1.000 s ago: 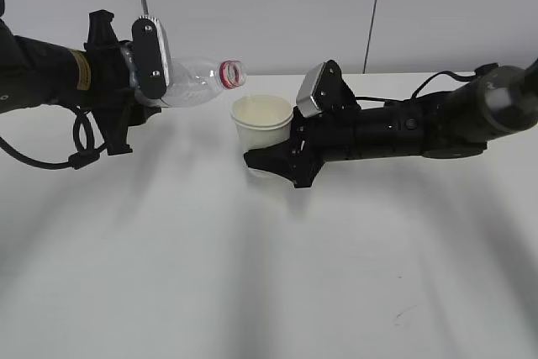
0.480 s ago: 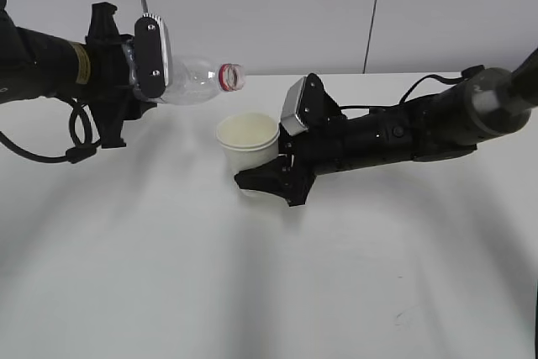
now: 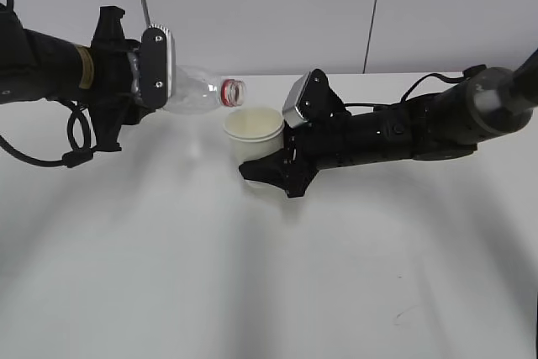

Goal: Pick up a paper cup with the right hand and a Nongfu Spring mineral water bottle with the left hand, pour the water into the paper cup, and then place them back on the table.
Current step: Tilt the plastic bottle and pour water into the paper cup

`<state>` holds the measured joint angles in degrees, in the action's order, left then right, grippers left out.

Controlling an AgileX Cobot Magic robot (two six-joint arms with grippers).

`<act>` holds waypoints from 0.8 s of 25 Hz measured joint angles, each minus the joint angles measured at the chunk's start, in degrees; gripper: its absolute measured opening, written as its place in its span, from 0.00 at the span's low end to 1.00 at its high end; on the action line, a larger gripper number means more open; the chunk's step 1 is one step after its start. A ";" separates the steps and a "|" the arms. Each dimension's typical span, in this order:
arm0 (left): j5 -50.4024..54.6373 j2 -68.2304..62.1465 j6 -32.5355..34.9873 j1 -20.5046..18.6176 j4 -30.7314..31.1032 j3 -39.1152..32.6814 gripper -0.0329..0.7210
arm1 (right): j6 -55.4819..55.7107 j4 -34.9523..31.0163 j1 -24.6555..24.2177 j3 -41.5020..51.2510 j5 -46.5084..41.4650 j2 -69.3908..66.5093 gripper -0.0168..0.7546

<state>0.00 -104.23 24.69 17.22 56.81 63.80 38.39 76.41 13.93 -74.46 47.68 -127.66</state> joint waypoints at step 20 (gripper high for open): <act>4.80 0.00 0.11 0.89 3.19 0.00 0.56 | 2.61 4.45 0.00 0.00 1.72 0.00 0.66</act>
<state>4.80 -104.23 24.80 18.11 60.00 63.80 41.00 80.86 13.93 -74.46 49.39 -127.66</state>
